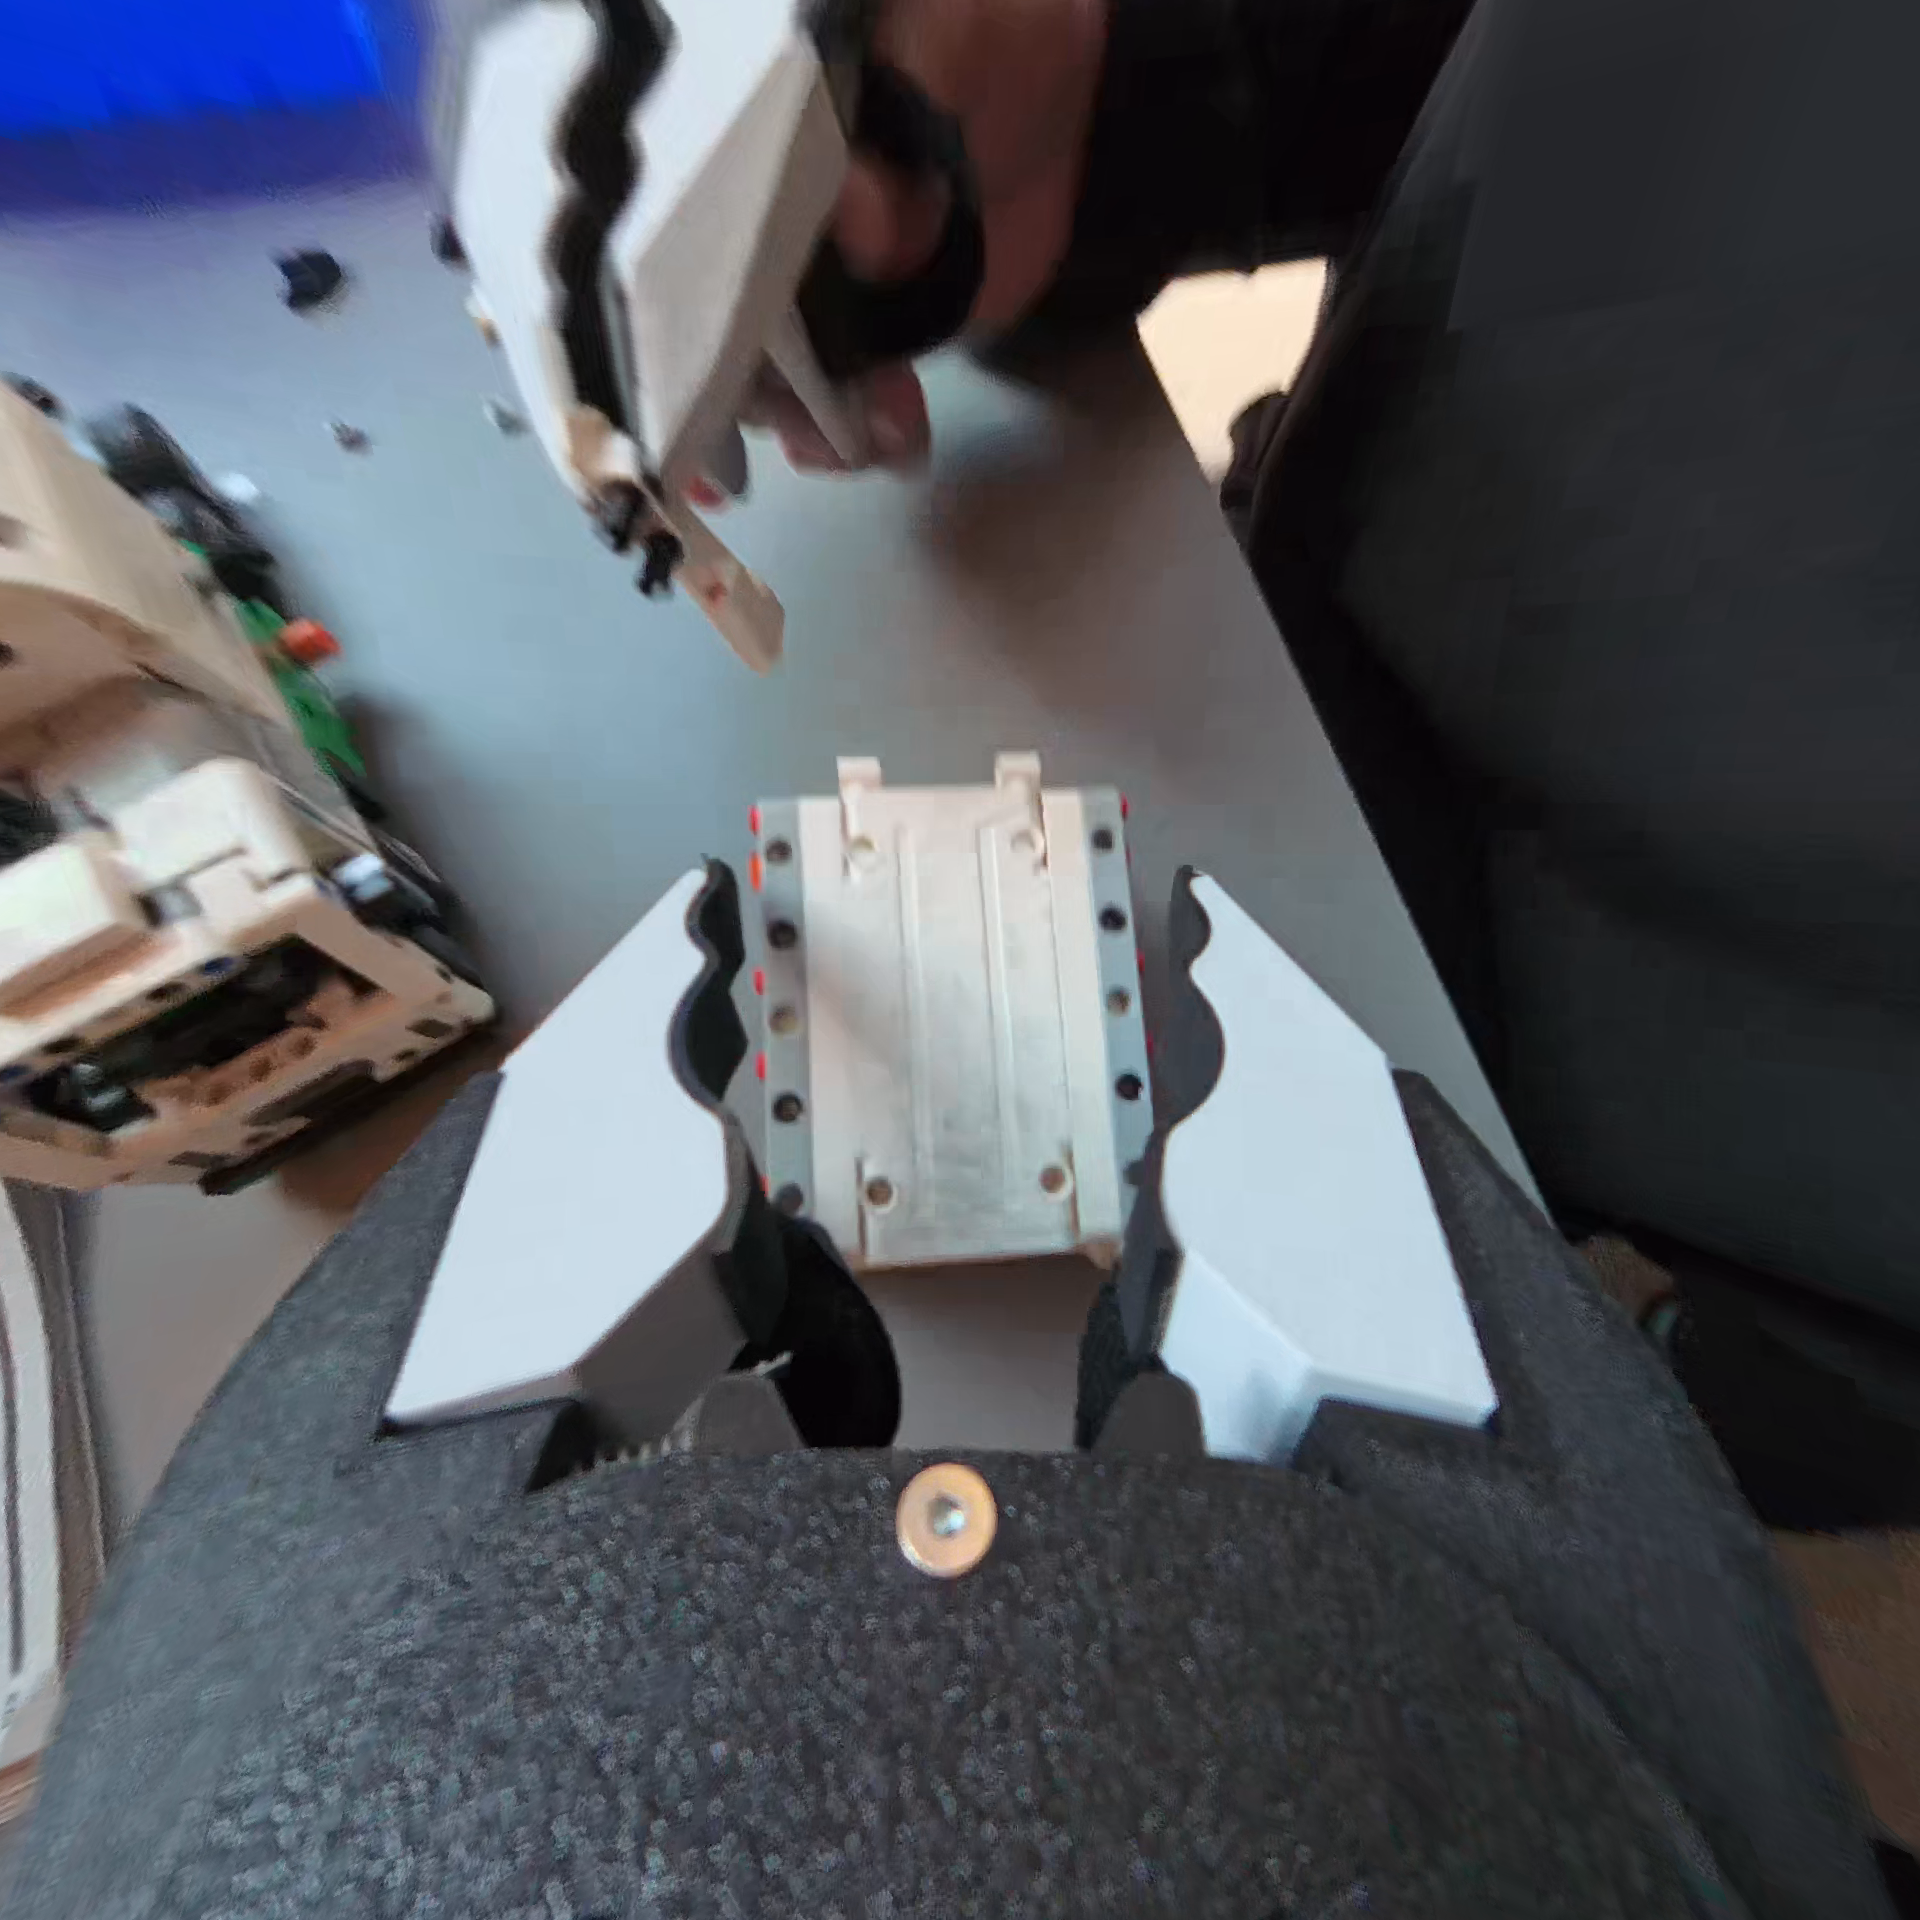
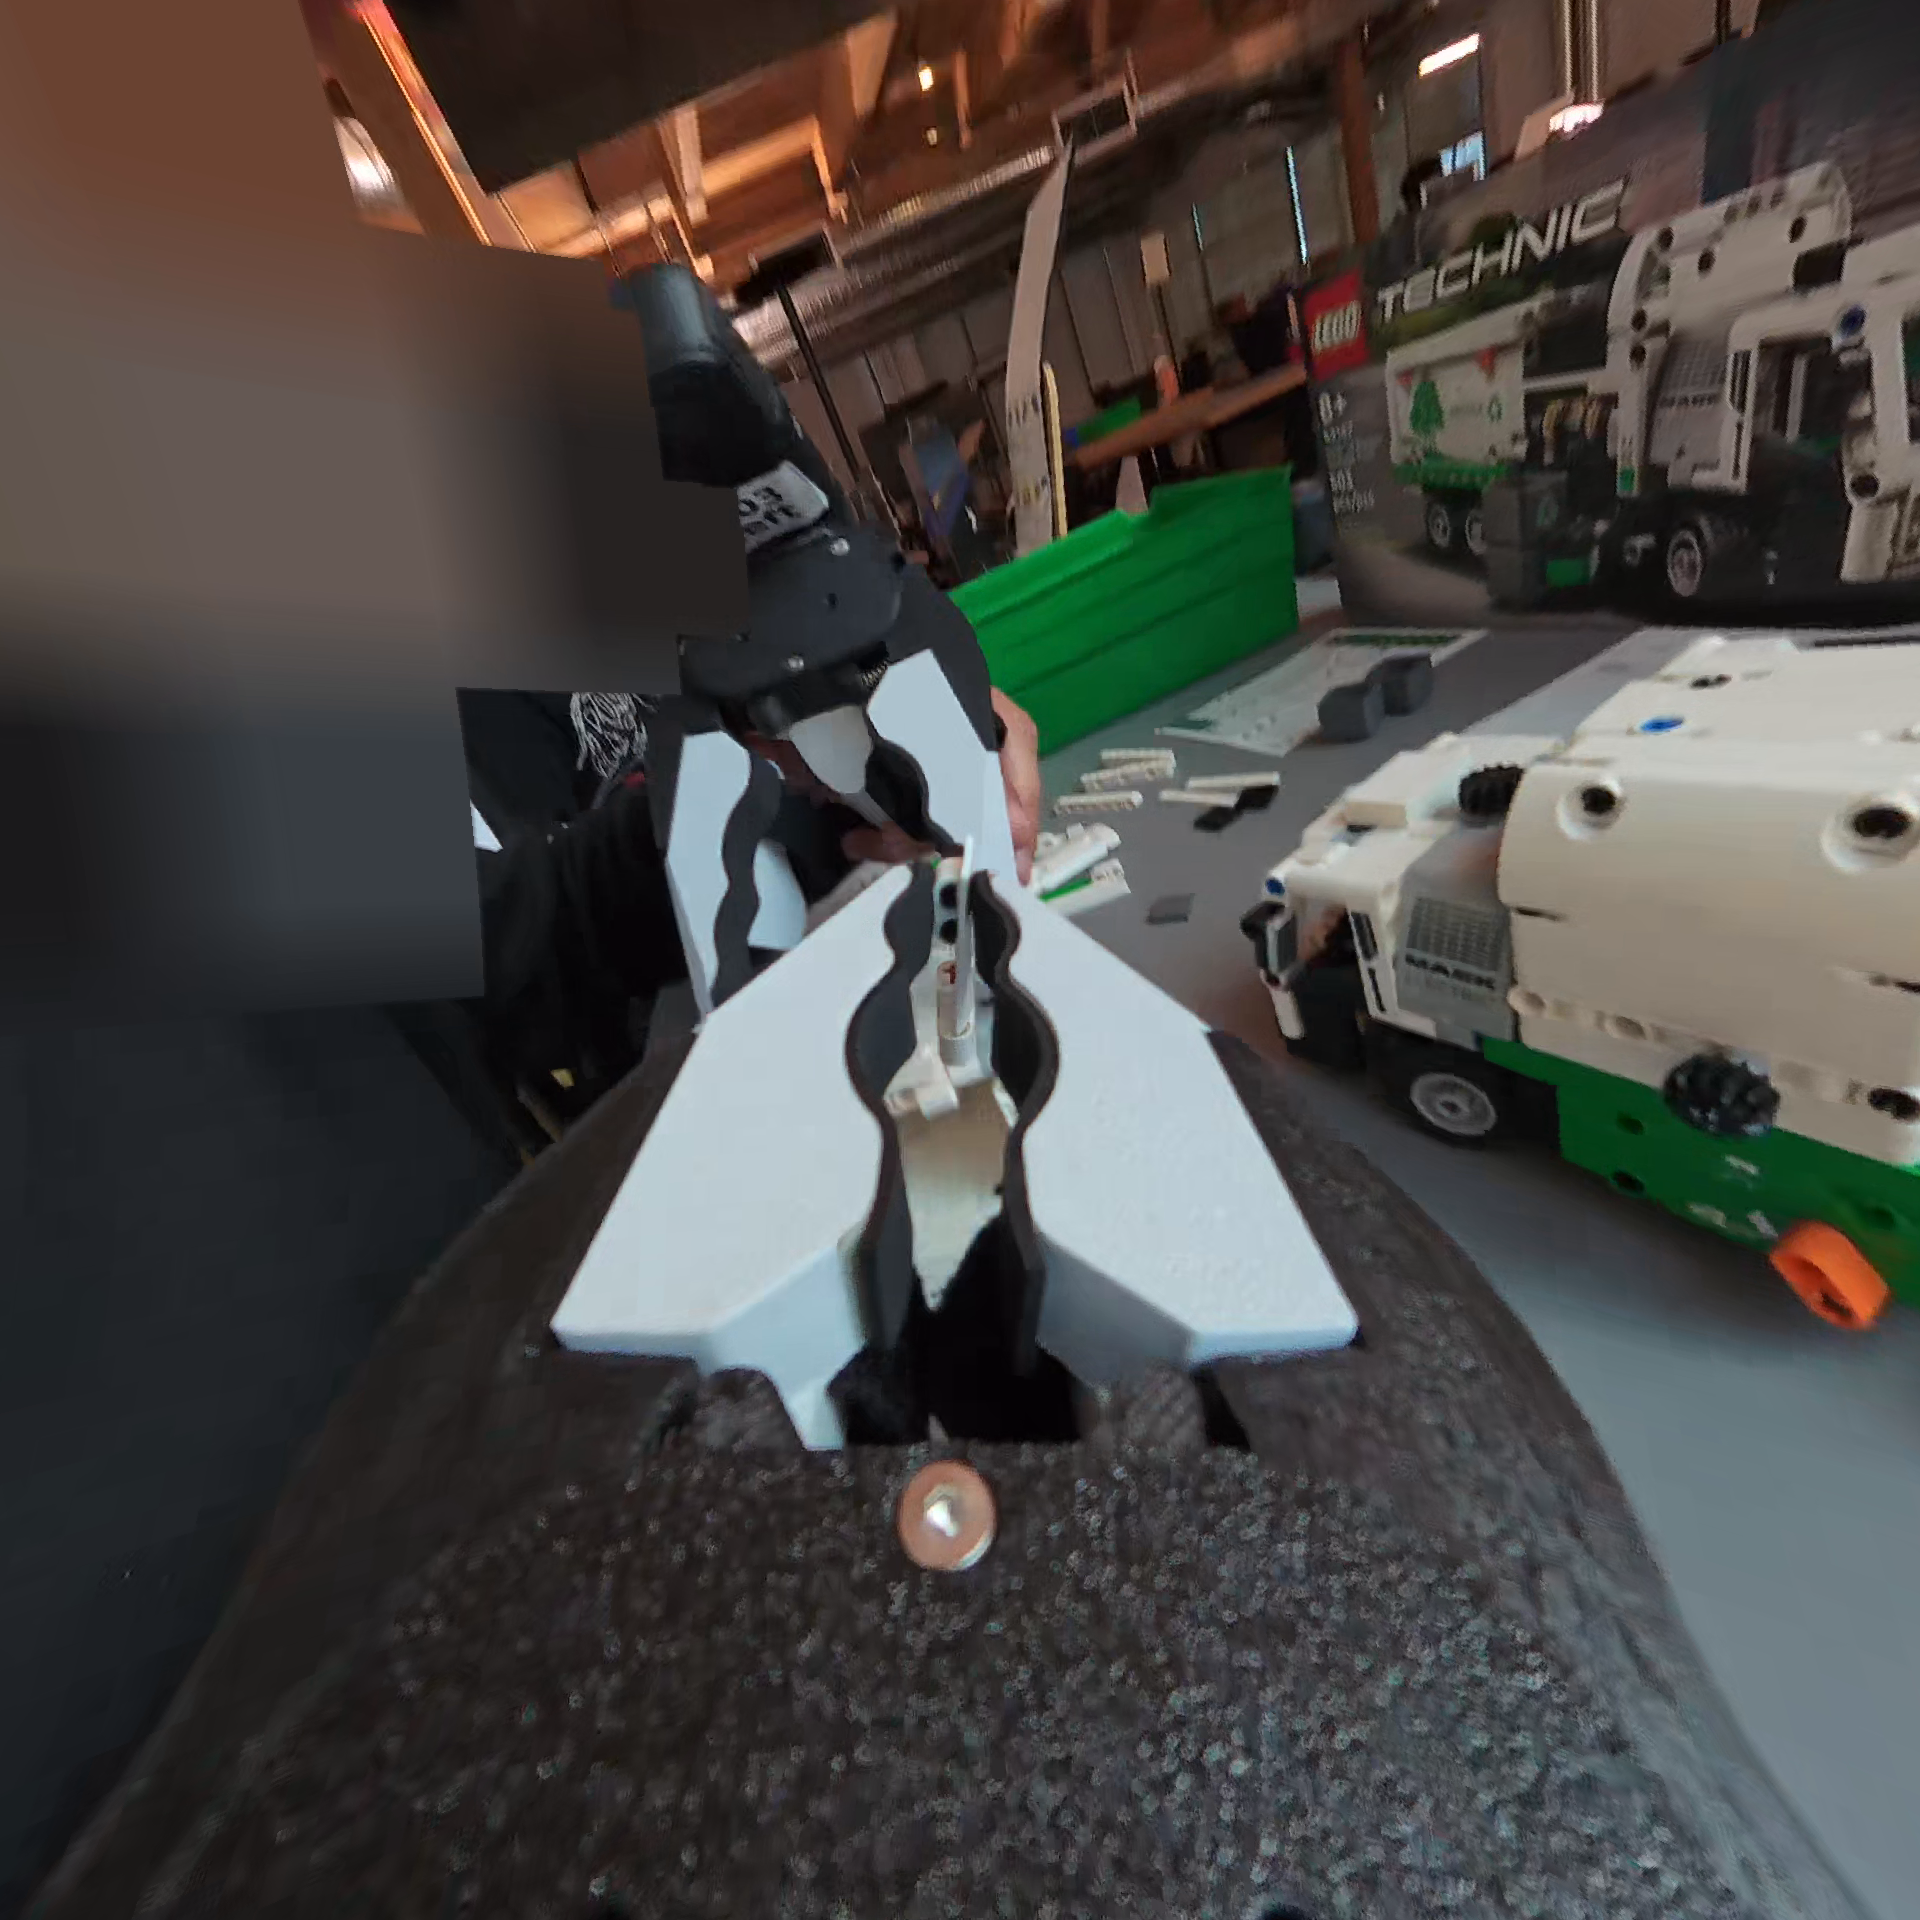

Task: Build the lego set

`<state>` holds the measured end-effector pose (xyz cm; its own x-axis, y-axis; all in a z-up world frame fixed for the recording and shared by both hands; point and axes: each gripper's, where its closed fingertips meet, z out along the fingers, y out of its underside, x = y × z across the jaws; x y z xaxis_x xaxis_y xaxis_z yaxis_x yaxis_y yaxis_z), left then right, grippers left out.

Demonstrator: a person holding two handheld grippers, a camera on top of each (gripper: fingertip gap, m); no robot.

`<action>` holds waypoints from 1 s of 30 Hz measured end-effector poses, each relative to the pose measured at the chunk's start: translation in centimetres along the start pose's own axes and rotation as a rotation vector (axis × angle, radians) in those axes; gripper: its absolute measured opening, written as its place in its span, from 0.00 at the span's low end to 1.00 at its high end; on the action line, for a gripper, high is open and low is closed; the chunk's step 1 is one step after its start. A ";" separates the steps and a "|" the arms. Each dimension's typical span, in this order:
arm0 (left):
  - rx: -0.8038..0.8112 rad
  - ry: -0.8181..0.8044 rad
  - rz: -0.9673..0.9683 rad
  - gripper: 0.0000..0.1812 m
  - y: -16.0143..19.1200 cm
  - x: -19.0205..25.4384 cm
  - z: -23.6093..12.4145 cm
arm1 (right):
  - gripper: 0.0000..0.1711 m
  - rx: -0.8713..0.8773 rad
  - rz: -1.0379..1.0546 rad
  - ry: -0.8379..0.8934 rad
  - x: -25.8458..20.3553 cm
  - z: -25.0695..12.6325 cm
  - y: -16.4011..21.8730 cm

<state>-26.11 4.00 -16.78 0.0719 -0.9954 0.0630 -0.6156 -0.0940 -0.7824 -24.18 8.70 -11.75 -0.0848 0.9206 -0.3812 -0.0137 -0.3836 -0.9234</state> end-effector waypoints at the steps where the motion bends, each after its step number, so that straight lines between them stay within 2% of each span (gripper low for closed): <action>1: 0.084 -0.039 -0.028 0.37 -1.6 -0.8 -0.4 | 0.03 0.042 0.002 -0.015 -0.5 0.3 -0.7; 3: 0.262 0.001 -0.100 0.33 -4.4 -0.7 -0.6 | 0.03 0.103 -0.005 -0.027 -1.2 0.9 -1.7; 4: 0.301 0.028 -0.126 0.26 -5.0 -0.5 -0.5 | 0.03 0.125 -0.020 -0.024 -1.5 1.0 -2.0; 6: 0.305 -0.007 -0.129 0.21 -4.9 -1.0 0.3 | 0.03 0.126 -0.035 -0.030 -1.9 1.3 -2.1; 7: 0.309 -0.041 -0.113 0.13 -4.9 -1.3 0.5 | 0.03 0.117 -0.033 -0.035 -2.1 1.4 -1.9; 9: 0.324 -0.072 -0.102 0.04 -4.8 -1.6 0.5 | 0.03 0.099 -0.040 -0.044 -2.4 1.3 -1.7; 16: 0.135 -0.071 0.005 0.03 -2.7 -0.3 2.4 | 0.03 -0.306 -0.215 -0.054 -3.1 0.1 1.6; 21: 0.129 -0.085 0.023 0.03 -2.7 -0.3 2.0 | 0.03 -0.423 -0.272 -0.032 -3.2 -0.2 1.7; 22: 0.110 -0.072 0.034 0.07 -2.3 -0.2 1.6 | 0.03 -0.462 -0.287 -0.016 -2.8 -0.4 1.8; 24: 0.038 -0.084 0.043 0.25 -0.7 -0.6 0.6 | 0.03 -0.564 -0.389 0.079 -0.6 -1.4 2.4; 26: -0.040 -0.068 0.033 0.41 1.2 -0.5 0.3 | 0.03 -0.682 -0.392 0.067 0.4 -2.1 4.7; 28: -0.100 -0.071 0.042 0.57 2.4 -0.4 0.5 | 0.03 -0.716 -0.369 0.064 1.0 -1.7 6.1; 30: -0.138 -0.056 0.040 0.61 3.1 -0.1 0.9 | 0.03 -0.761 -0.383 0.081 1.5 -1.4 7.1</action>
<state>-27.32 3.79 -19.79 0.0865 -0.9962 -0.0037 -0.7204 -0.0600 -0.6909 -23.02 7.49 -18.96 -0.1396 0.9901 -0.0120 0.6484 0.0822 -0.7568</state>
